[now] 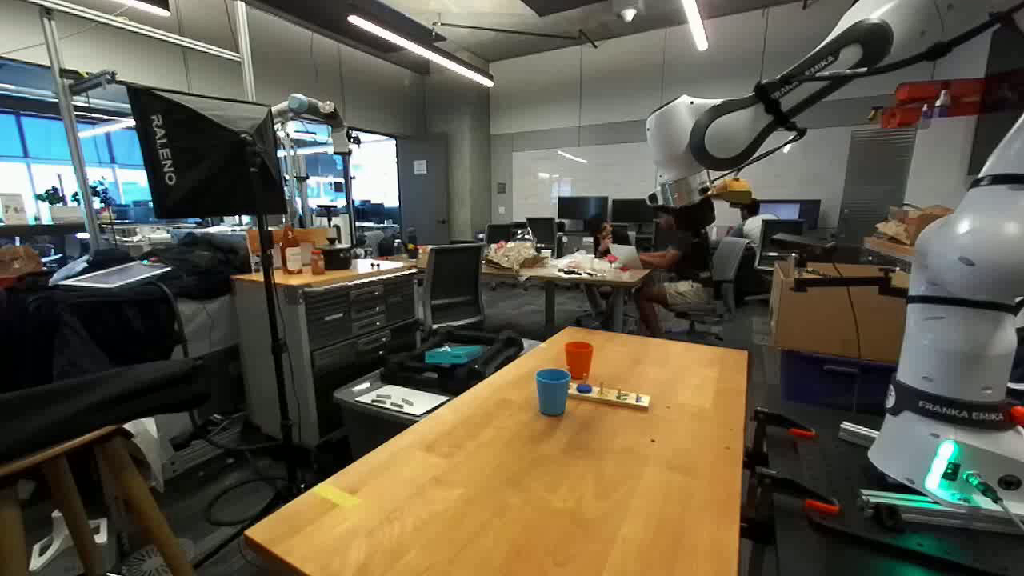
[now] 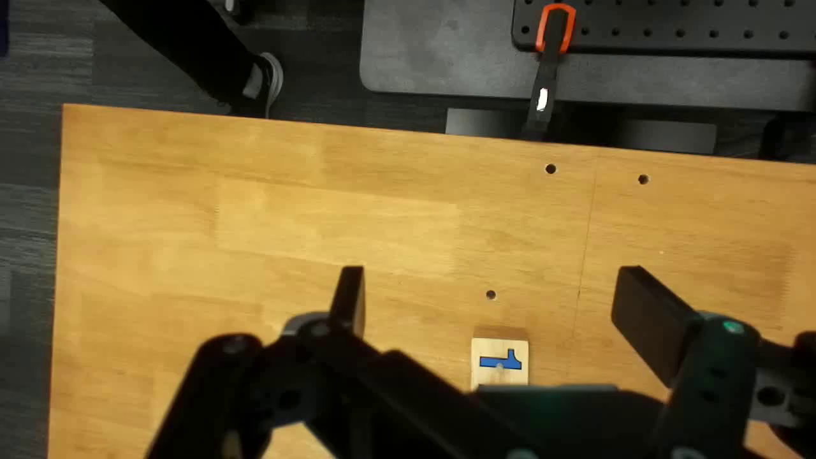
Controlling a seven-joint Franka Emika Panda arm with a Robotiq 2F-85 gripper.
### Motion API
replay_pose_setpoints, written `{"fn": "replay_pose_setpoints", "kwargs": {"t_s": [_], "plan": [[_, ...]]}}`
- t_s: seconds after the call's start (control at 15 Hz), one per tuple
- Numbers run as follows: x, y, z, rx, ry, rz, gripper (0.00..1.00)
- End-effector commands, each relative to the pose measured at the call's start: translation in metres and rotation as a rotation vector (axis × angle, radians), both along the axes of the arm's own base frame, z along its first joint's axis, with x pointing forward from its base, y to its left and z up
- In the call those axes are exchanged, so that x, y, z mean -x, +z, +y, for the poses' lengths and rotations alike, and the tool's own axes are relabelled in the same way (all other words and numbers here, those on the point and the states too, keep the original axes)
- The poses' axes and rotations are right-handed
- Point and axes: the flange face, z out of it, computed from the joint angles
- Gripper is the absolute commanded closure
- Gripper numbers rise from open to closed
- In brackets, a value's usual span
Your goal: Stack the blue cup on top of the orange cup.
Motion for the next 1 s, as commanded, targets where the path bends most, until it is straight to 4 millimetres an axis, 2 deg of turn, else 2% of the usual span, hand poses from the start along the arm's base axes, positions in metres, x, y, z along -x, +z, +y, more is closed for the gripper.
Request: {"fn": "replay_pose_setpoints", "kwargs": {"t_s": [0.0,0.27,0.4,0.53,0.67,0.93], "plan": [[-0.001,0.001,0.0,0.0,0.0,-0.002,0.0],[-0.001,0.002,0.0,0.0,0.0,-0.005,0.0],[-0.015,-0.003,0.007,-0.004,0.011,-0.028,0.0],[-0.044,-0.012,0.031,-0.022,0.06,-0.104,0.0],[-0.077,-0.03,0.065,-0.043,0.105,-0.173,0.0],[-0.134,-0.069,0.121,-0.084,0.15,-0.234,0.0]]}}
